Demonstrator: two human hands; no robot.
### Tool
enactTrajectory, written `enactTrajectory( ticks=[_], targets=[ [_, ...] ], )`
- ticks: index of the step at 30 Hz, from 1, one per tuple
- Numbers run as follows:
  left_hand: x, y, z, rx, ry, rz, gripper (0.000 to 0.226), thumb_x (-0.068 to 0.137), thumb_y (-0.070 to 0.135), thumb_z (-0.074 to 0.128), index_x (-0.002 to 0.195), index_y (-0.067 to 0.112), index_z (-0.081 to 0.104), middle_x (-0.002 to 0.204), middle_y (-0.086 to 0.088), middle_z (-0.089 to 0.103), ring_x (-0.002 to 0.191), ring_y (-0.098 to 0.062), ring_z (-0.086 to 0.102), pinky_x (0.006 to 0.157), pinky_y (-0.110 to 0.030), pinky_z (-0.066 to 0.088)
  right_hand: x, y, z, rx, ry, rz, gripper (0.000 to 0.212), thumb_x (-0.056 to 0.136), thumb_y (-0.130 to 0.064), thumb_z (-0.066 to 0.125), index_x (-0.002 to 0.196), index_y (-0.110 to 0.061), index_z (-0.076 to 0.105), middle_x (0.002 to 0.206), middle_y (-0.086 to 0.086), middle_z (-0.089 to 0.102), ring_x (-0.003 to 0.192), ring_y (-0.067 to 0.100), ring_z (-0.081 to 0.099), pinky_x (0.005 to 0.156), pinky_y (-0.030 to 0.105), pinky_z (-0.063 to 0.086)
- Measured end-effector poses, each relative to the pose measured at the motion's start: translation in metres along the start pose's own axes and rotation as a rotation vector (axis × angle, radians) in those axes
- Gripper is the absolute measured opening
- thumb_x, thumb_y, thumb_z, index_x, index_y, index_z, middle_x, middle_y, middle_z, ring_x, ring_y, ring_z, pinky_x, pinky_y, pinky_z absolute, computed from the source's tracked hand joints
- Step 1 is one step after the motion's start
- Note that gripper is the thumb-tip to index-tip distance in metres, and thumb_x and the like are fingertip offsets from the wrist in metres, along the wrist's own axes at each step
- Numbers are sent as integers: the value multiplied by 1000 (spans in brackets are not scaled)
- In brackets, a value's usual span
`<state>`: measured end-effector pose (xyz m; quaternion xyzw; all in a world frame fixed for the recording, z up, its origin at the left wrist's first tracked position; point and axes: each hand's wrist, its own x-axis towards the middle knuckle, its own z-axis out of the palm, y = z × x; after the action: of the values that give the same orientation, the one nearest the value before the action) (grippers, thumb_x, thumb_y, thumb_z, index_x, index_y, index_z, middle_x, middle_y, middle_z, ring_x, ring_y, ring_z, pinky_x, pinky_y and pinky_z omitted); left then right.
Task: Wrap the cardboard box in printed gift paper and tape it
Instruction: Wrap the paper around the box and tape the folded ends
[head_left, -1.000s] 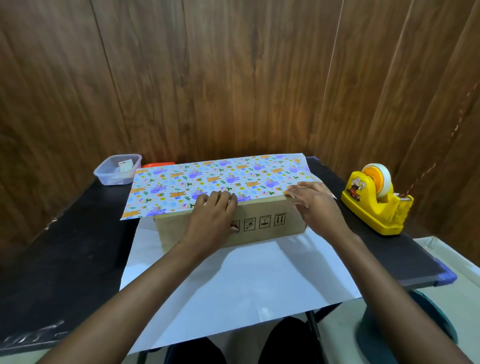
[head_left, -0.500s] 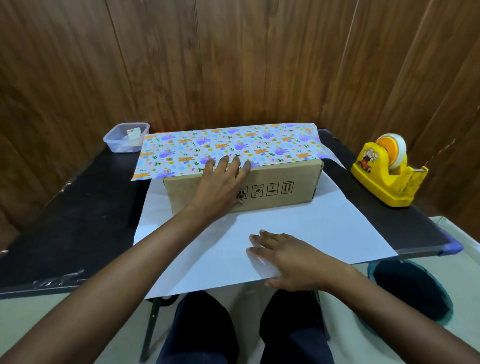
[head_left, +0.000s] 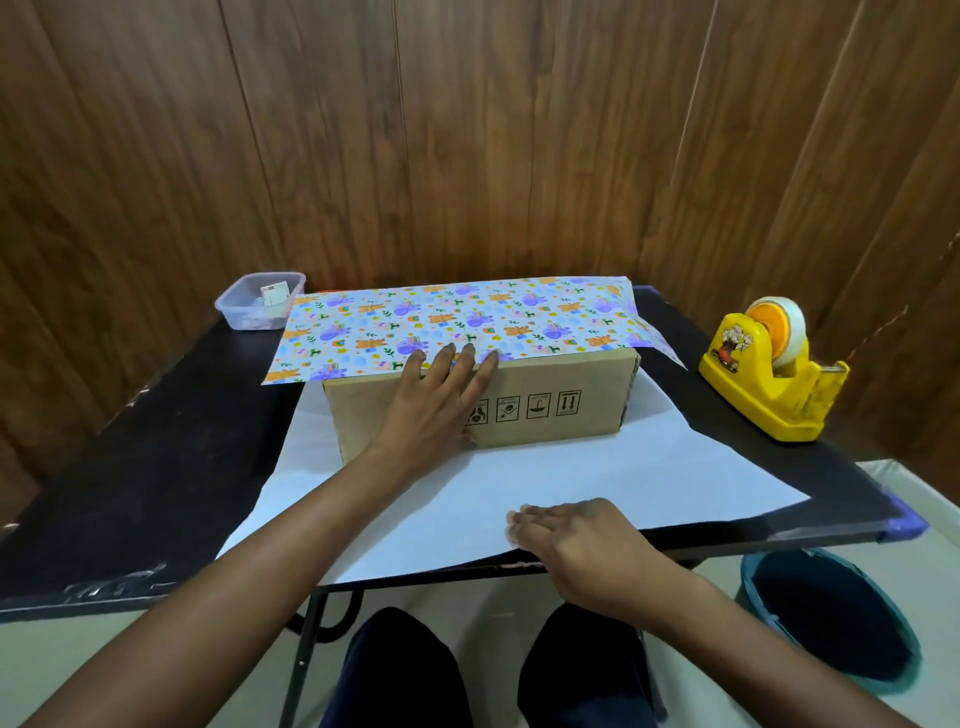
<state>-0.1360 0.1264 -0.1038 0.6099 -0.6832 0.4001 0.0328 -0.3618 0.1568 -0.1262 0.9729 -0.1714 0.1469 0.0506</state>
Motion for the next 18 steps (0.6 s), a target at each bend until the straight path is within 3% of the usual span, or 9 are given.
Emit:
enactTrajectory(
  ticks=[7, 12, 14, 16, 18],
  targets=[
    [-3, -4, 0, -22, -1, -1, 116, 44, 60, 81, 137, 11, 33, 126, -13, 56, 111, -31, 56, 88, -46, 35, -1, -9, 11, -29, 24, -10, 44, 63, -9, 33, 75, -16, 75, 86, -2, 76, 79, 9, 72, 44, 17, 51],
    [-6, -5, 0, -37, -10, -10, 115, 42, 55, 84, 135, 10, 34, 126, -14, 56, 111, -32, 56, 89, -48, 31, 1, -14, 8, -53, -115, 29, 37, 73, -15, 32, 74, -22, 69, 77, -7, 73, 70, 9, 71, 39, 15, 38],
    [-5, -5, -1, -47, -18, -18, 115, 40, 55, 84, 134, 10, 35, 125, -13, 57, 110, -31, 56, 89, -47, 33, 10, -11, -8, 39, -191, 63, 40, 88, -35, 26, 87, -23, 64, 83, -5, 70, 75, 17, 67, 51, 25, 38],
    [-3, -5, -2, -61, -12, -12, 115, 38, 57, 84, 132, 10, 36, 122, -13, 58, 107, -30, 57, 87, -47, 38, 17, -1, -23, 205, -187, 146, 45, 95, -50, 29, 108, -25, 64, 110, -9, 68, 99, 15, 61, 75, 30, 45],
    [0, -7, -5, -84, 3, -3, 114, 36, 60, 84, 128, 9, 38, 116, -11, 61, 100, -28, 59, 83, -45, 44, 28, 16, -37, 327, -92, 261, 33, 98, -39, 42, 115, -22, 65, 119, -9, 66, 109, 13, 58, 89, 27, 42]
  ],
)
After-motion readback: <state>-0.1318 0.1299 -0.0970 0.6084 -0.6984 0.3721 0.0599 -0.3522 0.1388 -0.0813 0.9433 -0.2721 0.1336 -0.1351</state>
